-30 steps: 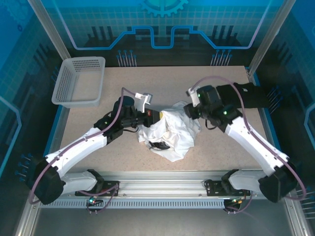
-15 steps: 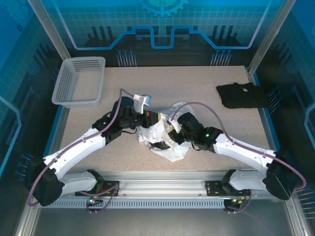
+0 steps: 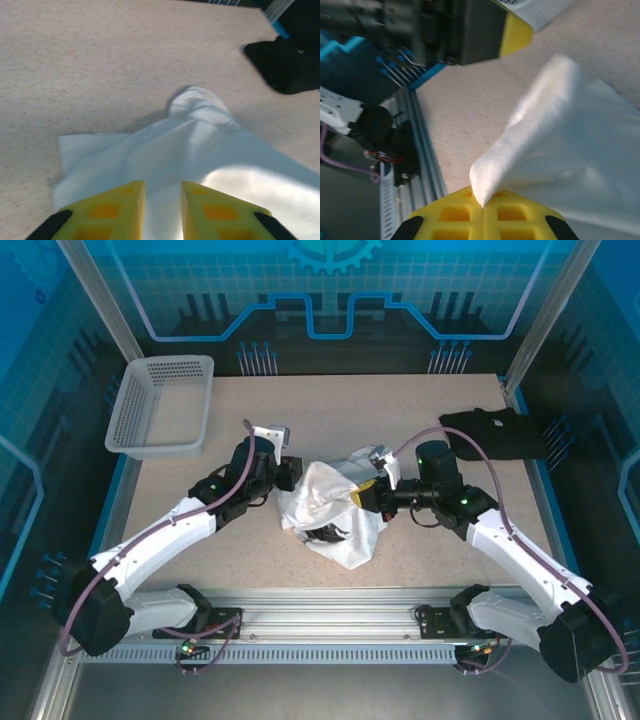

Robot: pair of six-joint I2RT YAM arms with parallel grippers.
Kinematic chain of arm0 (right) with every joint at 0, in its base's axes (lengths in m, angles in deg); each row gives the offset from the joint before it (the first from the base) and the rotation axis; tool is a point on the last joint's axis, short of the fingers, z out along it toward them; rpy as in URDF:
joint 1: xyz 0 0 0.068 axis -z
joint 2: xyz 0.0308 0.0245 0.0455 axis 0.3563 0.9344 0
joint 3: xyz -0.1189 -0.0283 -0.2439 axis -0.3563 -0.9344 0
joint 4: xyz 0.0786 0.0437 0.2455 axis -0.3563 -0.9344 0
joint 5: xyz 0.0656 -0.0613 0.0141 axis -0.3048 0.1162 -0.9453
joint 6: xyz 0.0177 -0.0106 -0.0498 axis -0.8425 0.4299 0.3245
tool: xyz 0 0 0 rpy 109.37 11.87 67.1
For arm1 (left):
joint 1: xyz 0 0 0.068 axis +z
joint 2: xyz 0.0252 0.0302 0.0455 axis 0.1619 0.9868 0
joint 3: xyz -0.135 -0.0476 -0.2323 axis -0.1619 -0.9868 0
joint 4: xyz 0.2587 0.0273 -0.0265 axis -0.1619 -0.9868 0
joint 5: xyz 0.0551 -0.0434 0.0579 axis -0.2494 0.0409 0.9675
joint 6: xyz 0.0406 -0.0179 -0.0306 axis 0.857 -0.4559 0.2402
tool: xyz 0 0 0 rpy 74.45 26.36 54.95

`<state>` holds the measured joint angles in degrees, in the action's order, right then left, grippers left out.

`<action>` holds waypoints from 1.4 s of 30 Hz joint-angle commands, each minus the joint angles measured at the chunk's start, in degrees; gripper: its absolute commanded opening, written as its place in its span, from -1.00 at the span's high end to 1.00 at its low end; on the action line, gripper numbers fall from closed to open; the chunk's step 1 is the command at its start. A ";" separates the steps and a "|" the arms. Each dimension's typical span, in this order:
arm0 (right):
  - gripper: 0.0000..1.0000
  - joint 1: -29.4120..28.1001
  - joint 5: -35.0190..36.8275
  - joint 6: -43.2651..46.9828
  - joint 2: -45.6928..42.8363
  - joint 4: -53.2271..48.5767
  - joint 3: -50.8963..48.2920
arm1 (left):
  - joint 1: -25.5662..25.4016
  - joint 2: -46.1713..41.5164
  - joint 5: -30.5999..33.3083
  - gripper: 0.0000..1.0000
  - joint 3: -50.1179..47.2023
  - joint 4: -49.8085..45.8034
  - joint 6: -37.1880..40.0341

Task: Fold the inside-out t-shirt

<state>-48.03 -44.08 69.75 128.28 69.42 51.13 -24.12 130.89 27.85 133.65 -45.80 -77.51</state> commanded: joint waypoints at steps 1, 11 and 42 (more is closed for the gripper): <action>1.00 1.39 -7.22 -2.97 0.83 3.38 0.10 | -1.54 -3.39 2.74 0.17 -0.36 -3.08 1.32; 1.00 3.70 -8.24 -4.98 2.53 5.19 0.22 | -6.37 -15.05 -25.08 0.07 -13.64 11.45 1.17; 1.00 6.33 -6.04 -5.25 0.35 4.08 -0.83 | 1.26 11.48 -50.99 0.20 -2.97 25.09 -2.74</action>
<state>-42.55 -49.74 65.25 129.63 72.90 51.00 -23.20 141.45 -20.02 128.60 -22.46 -79.79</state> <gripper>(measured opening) 0.057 0.411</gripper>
